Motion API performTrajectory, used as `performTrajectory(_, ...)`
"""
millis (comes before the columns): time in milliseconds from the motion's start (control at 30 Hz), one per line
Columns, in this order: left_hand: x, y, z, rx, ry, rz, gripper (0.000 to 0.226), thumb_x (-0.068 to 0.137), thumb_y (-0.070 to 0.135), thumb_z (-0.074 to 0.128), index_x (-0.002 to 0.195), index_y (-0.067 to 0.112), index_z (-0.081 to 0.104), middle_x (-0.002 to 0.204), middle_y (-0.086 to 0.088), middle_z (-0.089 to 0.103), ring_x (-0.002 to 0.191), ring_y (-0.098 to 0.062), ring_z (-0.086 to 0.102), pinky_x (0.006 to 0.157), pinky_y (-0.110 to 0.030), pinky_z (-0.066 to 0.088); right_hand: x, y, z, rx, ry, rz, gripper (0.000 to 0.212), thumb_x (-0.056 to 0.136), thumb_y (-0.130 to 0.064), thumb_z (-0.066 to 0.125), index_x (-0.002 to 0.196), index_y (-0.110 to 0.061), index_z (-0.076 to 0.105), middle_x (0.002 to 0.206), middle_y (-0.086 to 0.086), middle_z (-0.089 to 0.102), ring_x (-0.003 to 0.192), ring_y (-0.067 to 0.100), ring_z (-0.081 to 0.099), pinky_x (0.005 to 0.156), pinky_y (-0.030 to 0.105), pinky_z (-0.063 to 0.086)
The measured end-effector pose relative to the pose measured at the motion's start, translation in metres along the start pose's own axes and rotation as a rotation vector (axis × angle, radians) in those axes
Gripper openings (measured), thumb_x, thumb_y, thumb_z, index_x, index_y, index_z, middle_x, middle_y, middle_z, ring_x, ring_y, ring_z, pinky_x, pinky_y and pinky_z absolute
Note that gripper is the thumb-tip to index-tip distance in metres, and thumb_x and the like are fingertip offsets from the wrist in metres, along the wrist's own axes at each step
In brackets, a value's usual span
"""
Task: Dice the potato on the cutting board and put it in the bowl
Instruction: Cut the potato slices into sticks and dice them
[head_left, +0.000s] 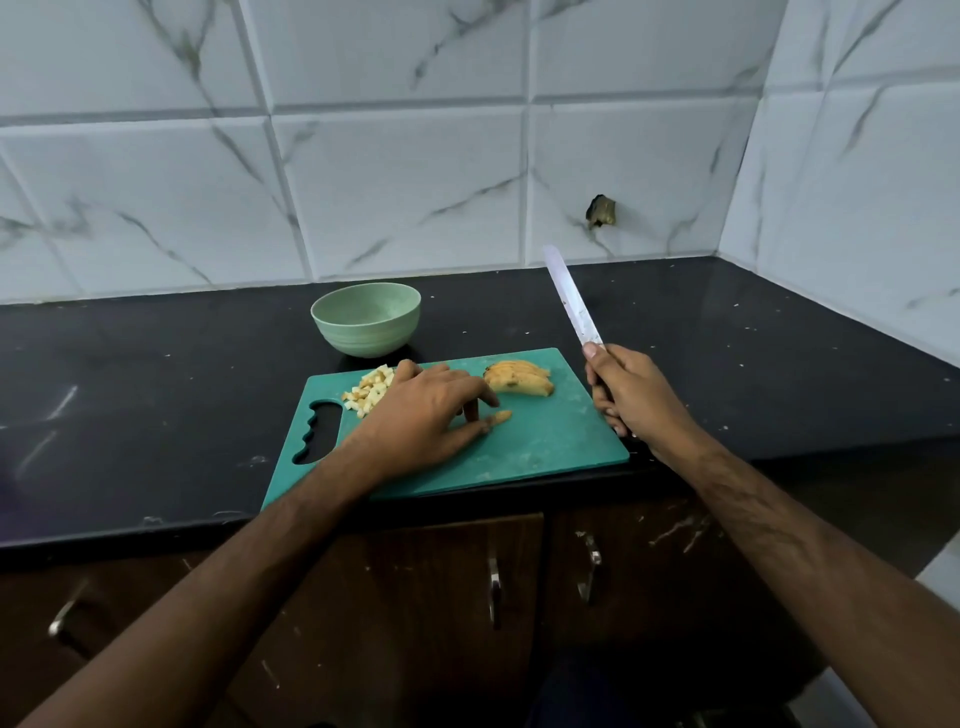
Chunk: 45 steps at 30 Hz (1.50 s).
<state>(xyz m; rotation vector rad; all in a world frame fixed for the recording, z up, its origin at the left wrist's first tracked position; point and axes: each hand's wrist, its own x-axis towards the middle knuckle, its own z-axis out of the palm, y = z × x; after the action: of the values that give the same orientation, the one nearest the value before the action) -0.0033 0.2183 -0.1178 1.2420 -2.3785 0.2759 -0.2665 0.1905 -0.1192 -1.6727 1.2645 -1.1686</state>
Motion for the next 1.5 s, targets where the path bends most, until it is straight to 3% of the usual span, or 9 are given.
performTrajectory(167, -0.020, -0.004, -0.002, -0.062, 0.008, -0.023, 0.031, 0.096, 0.047, 0.057, 0.124, 0.033, 0.061, 0.103, 0.021, 0.063, 0.108, -0.005, 0.056, 0.085, -0.039, 0.034, -0.002, -0.005, 0.002, -0.069, -0.008, 0.020, 0.041, 0.107, -0.043, 0.045, 0.082, -0.011, 0.052, 0.051, -0.005, 0.040, 0.041, 0.008, 0.035, 0.042, 0.025, 0.035)
performTrajectory(267, -0.021, -0.003, -0.002, -0.048, 0.014, -0.016, 0.030, 0.097, 0.045, 0.057, 0.125, 0.034, 0.061, 0.108, 0.020, 0.062, 0.111, -0.005, 0.055, 0.081, -0.036, 0.028, -0.004, -0.019, 0.000, -0.176, -0.033, 0.050, 0.043, 0.106, -0.043, 0.047, 0.078, -0.012, 0.056, 0.046, -0.008, 0.044, 0.039, 0.009, 0.039, 0.044, 0.028, 0.040)
performTrajectory(400, -0.021, -0.004, -0.001, -0.059, 0.028, -0.025, 0.029, 0.097, 0.043, 0.060, 0.124, 0.034, 0.062, 0.105, 0.019, 0.060, 0.108, -0.005, 0.055, 0.080, -0.035, 0.025, -0.020, -0.049, 0.000, -0.368, -0.215, 0.111, 0.042, 0.107, -0.045, 0.044, 0.083, -0.013, 0.058, 0.048, -0.006, 0.047, 0.035, 0.009, 0.042, 0.042, 0.025, 0.040)
performTrajectory(633, -0.009, 0.002, 0.002, -0.014, 0.081, -0.082, 0.052, 0.087, 0.073, 0.036, 0.093, 0.035, 0.071, 0.079, 0.018, 0.061, 0.084, -0.003, 0.055, 0.075, -0.038, 0.031, -0.058, -0.069, -0.001, -0.698, -0.449, 0.230, 0.048, 0.109, -0.048, 0.033, 0.087, -0.012, 0.056, 0.054, 0.000, 0.055, 0.032, 0.011, 0.047, 0.042, 0.023, 0.042)
performTrajectory(1000, -0.001, 0.005, 0.008, -0.049, 0.104, -0.189, 0.027, 0.087, 0.055, 0.068, 0.077, 0.030, 0.070, 0.073, 0.016, 0.061, 0.074, -0.002, 0.051, 0.072, -0.032, 0.022, -0.082, -0.071, -0.010, -0.931, -0.530, 0.244, 0.045, 0.108, -0.050, 0.032, 0.090, -0.014, 0.052, 0.071, 0.013, 0.068, 0.036, 0.017, 0.056, 0.055, 0.035, 0.054)
performTrajectory(1100, -0.002, 0.007, 0.009, -0.055, 0.114, -0.211, 0.026, 0.087, 0.054, 0.069, 0.077, 0.030, 0.070, 0.072, 0.016, 0.061, 0.074, -0.003, 0.052, 0.074, -0.035, 0.027, -0.088, -0.081, -0.020, -0.942, -0.573, 0.286, 0.042, 0.108, -0.049, 0.032, 0.090, -0.016, 0.051, 0.064, 0.013, 0.064, 0.034, 0.018, 0.055, 0.056, 0.037, 0.057)
performTrajectory(1200, -0.004, 0.008, 0.010, -0.044, 0.128, -0.207, 0.027, 0.087, 0.056, 0.067, 0.078, 0.030, 0.070, 0.074, 0.016, 0.062, 0.076, -0.004, 0.052, 0.076, -0.035, 0.030, -0.090, -0.097, -0.032, -0.992, -0.598, 0.283, 0.042, 0.109, -0.048, 0.034, 0.086, -0.017, 0.051, 0.064, 0.009, 0.061, 0.032, 0.014, 0.052, 0.050, 0.028, 0.050)
performTrajectory(1300, -0.005, 0.009, 0.009, -0.035, 0.135, -0.196, 0.030, 0.087, 0.059, 0.063, 0.079, 0.030, 0.070, 0.074, 0.016, 0.061, 0.077, -0.005, 0.053, 0.074, -0.034, 0.024, -0.086, -0.105, -0.034, -1.070, -0.538, 0.210, 0.044, 0.108, -0.051, 0.033, 0.083, -0.020, 0.053, 0.067, 0.006, 0.066, 0.033, 0.012, 0.053, 0.054, 0.028, 0.051)
performTrajectory(1500, -0.005, 0.012, 0.006, -0.016, 0.121, -0.177, 0.030, 0.087, 0.058, 0.060, 0.080, 0.030, 0.069, 0.078, 0.016, 0.061, 0.081, -0.006, 0.053, 0.074, -0.035, 0.024, -0.080, -0.095, -0.010, -1.128, -0.469, 0.141, 0.043, 0.107, -0.054, 0.029, 0.095, -0.024, 0.057, 0.079, 0.003, 0.067, 0.045, 0.012, 0.063, 0.057, 0.030, 0.053)
